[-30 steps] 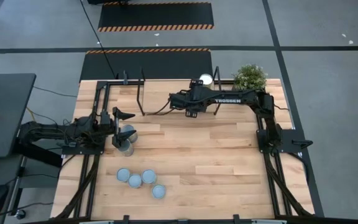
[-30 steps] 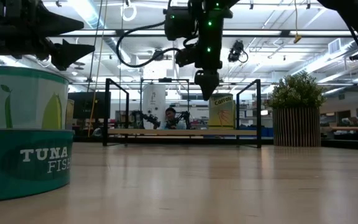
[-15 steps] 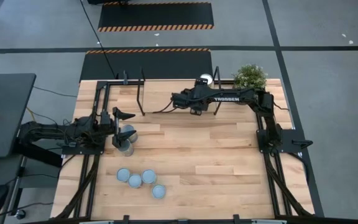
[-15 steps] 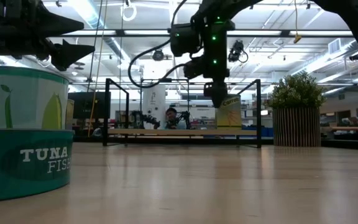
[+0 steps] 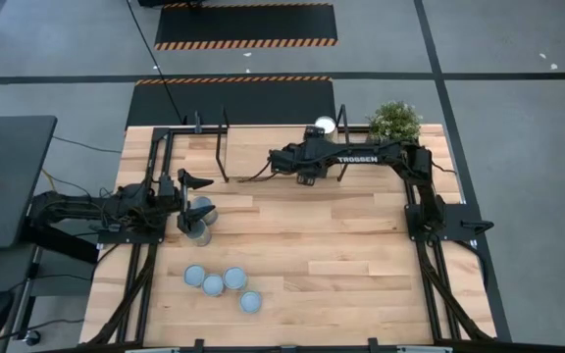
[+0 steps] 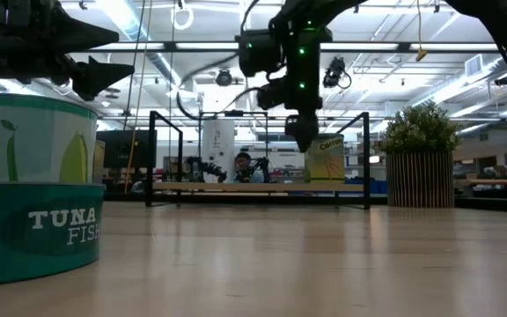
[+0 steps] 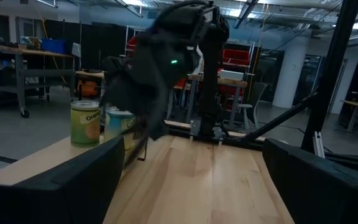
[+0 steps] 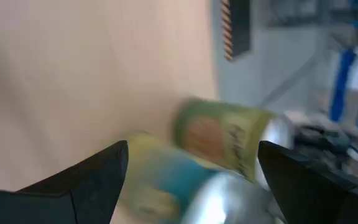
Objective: Pick and place cans onto a shelf
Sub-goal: Put the canned peaches on the shelf
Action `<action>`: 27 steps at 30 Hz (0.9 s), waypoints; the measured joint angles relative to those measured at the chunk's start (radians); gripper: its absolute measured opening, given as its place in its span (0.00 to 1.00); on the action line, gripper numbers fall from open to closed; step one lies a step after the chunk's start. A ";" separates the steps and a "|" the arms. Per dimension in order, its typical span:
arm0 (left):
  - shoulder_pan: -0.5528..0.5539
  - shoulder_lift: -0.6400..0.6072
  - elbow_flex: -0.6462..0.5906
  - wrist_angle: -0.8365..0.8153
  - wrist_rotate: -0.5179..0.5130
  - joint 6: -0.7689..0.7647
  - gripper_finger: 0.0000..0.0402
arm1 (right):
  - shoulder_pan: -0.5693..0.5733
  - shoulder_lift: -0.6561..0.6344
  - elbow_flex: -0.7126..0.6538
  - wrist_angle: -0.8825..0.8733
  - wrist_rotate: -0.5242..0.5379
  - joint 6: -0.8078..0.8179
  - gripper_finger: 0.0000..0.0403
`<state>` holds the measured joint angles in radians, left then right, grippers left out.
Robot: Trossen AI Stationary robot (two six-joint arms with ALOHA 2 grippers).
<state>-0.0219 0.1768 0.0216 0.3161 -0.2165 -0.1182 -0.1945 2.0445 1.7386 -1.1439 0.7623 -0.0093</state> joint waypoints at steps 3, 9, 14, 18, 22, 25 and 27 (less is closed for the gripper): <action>0.000 0.000 0.000 0.000 0.000 0.001 0.96 | 0.044 0.000 0.000 0.065 -0.094 -0.029 0.91; 0.000 0.000 0.000 -0.041 0.065 -0.001 0.96 | 0.126 -0.001 0.000 0.135 -0.235 -0.023 0.91; 0.000 0.001 0.063 -0.184 0.145 -0.006 0.96 | 0.186 -0.003 -0.013 0.135 -0.228 0.039 0.91; 0.000 0.021 0.106 -0.293 0.096 -0.035 0.96 | 0.243 -0.020 -0.090 0.187 -0.195 0.073 0.90; 0.000 0.063 0.109 -0.279 0.070 -0.079 0.96 | 0.293 -0.067 -0.223 0.302 -0.151 0.091 0.88; 0.000 0.108 0.121 -0.269 0.032 -0.103 0.96 | 0.316 -0.137 -0.348 0.453 -0.146 0.089 0.87; 0.000 0.143 0.139 -0.271 0.013 -0.105 0.96 | 0.324 -0.190 -0.425 0.553 -0.146 0.081 0.87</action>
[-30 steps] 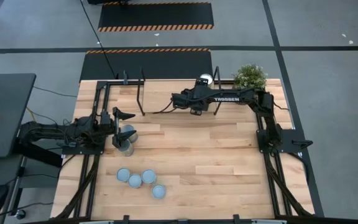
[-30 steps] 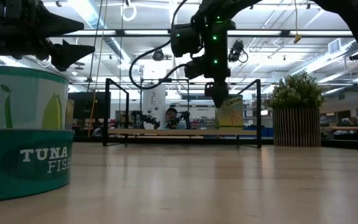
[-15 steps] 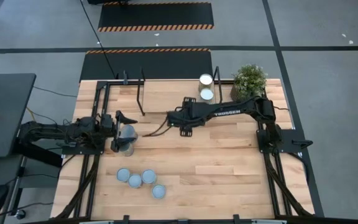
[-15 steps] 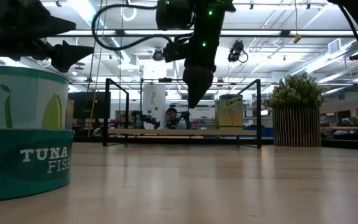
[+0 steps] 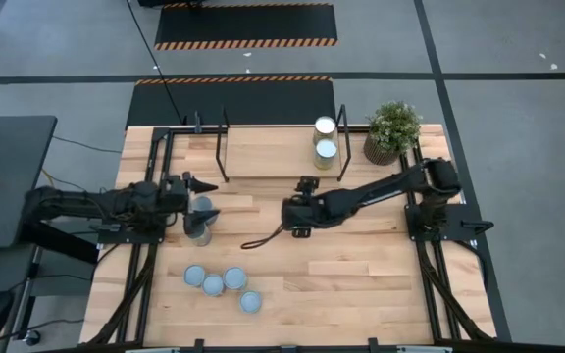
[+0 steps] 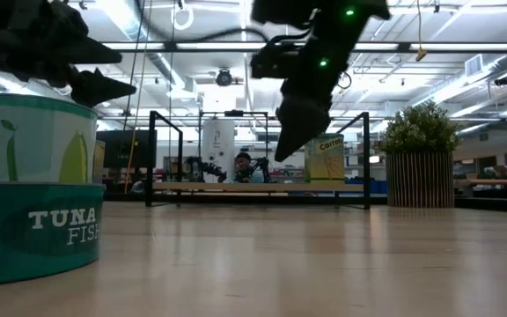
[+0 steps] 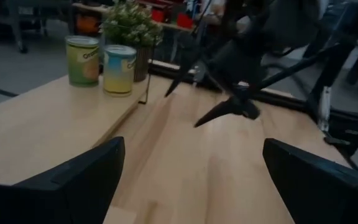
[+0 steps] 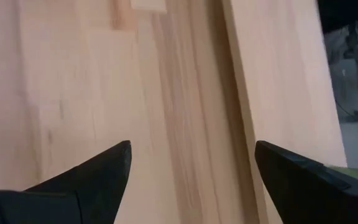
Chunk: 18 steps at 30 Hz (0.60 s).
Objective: Pick and place cans onto a shelf
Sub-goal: Put the canned peaches on the shelf
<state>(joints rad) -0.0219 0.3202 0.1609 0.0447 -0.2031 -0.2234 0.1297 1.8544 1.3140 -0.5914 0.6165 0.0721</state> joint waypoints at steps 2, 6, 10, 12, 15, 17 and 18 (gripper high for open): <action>0.001 0.038 0.031 -0.018 -0.004 0.016 0.96 | 0.005 -0.054 -0.068 0.084 0.000 -0.021 0.87; 0.002 0.102 0.125 -0.147 -0.019 0.033 0.96 | 0.009 -0.151 -0.186 0.255 -0.006 -0.091 0.87; 0.002 0.168 0.262 -0.381 -0.045 0.014 0.96 | 0.012 -0.233 -0.294 0.410 -0.007 -0.193 0.87; 0.002 0.204 0.332 -0.508 -0.053 -0.017 0.96 | 0.009 -0.266 -0.344 0.489 -0.008 -0.251 0.87; 0.002 0.266 0.439 -0.688 -0.048 -0.106 0.96 | -0.005 -0.300 -0.396 0.588 -0.016 -0.336 0.87; 0.001 0.313 0.511 -0.799 -0.020 -0.175 0.96 | -0.016 -0.315 -0.418 0.654 -0.034 -0.384 0.87; 0.001 0.336 0.546 -0.854 0.005 -0.205 0.96 | -0.021 -0.319 -0.426 0.687 -0.042 -0.402 0.87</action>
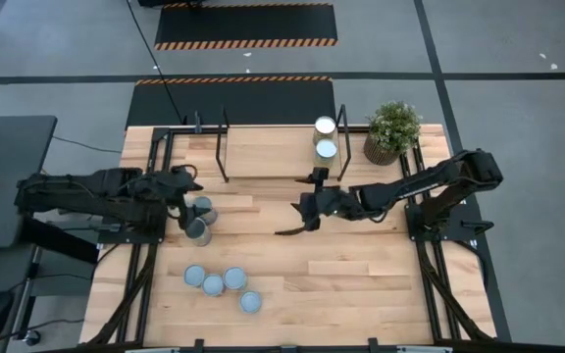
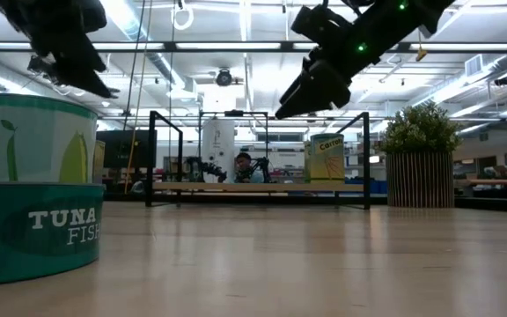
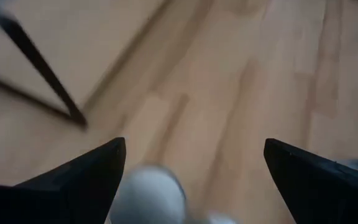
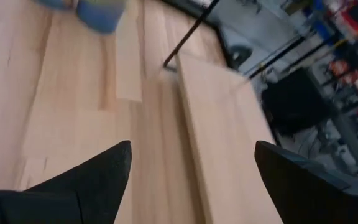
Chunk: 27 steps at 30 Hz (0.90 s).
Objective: Pick and place cans onto a shelf
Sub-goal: Put the canned peaches on the shelf
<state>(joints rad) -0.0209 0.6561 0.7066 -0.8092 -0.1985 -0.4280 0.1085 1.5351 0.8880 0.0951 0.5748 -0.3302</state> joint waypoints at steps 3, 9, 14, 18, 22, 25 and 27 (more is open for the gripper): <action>-0.007 0.080 0.098 -0.164 0.111 -0.094 0.96 | -0.012 -0.001 -0.005 0.060 -0.047 -0.034 0.87; -0.111 0.240 0.193 -0.413 0.250 -0.306 0.96 | -0.025 0.001 -0.005 0.107 -0.141 -0.033 0.87; -0.248 0.354 0.179 -0.548 0.282 -0.421 0.96 | -0.020 0.001 -0.005 0.099 -0.145 -0.020 0.87; -0.338 0.432 0.165 -0.557 0.254 -0.437 0.96 | -0.012 0.002 -0.005 0.098 -0.150 -0.021 0.87; -0.403 0.515 0.164 -0.547 0.172 -0.417 0.96 | -0.013 0.002 -0.005 0.098 -0.150 -0.017 0.87; -0.443 0.575 0.164 -0.548 0.101 -0.388 0.96 | -0.012 0.002 -0.005 0.096 -0.152 -0.008 0.87; -0.460 0.610 0.164 -0.546 0.058 -0.371 0.96 | -0.011 0.002 -0.005 0.094 -0.158 -0.002 0.87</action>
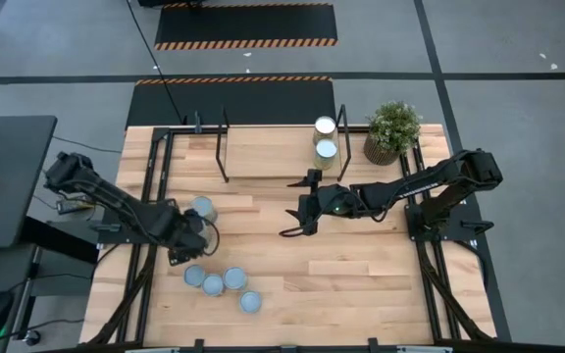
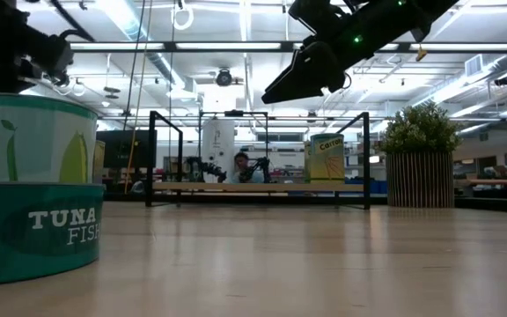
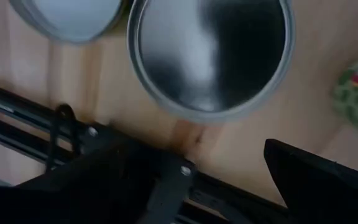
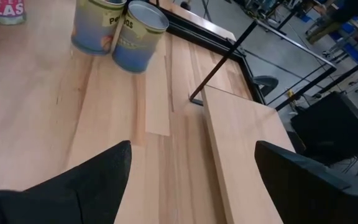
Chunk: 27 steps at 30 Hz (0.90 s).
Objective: Pick and place cans onto a shelf
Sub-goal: Put the canned peaches on the shelf
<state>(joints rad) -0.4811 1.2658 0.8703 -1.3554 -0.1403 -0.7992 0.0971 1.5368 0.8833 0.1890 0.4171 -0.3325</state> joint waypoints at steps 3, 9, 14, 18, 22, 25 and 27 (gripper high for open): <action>-0.013 0.044 0.000 0.007 -0.044 0.023 0.96 | 0.002 0.000 0.000 -0.001 0.000 0.007 0.87; -0.019 0.079 -0.001 0.065 -0.113 0.103 0.96 | 0.002 0.000 0.000 -0.001 -0.002 0.015 0.87; -0.005 0.078 -0.001 0.138 -0.126 0.131 0.96 | 0.002 0.000 0.000 -0.004 -0.003 0.025 0.87; -0.004 0.078 -0.001 0.175 -0.124 0.155 0.96 | 0.002 0.000 0.000 -0.004 -0.003 0.025 0.87; -0.005 0.078 -0.001 0.205 -0.129 0.175 0.96 | 0.002 0.000 0.000 -0.006 -0.003 0.025 0.87; -0.005 0.078 -0.001 0.252 -0.138 0.189 0.96 | 0.002 0.000 0.000 -0.007 -0.003 0.025 0.87; -0.005 0.078 -0.001 0.259 -0.152 0.192 0.96 | 0.002 0.000 0.000 -0.006 -0.003 0.025 0.87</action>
<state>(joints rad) -0.4858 1.3441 0.8696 -1.0969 -0.2922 -0.6071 0.0986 1.5372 0.8833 0.1825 0.4145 -0.3071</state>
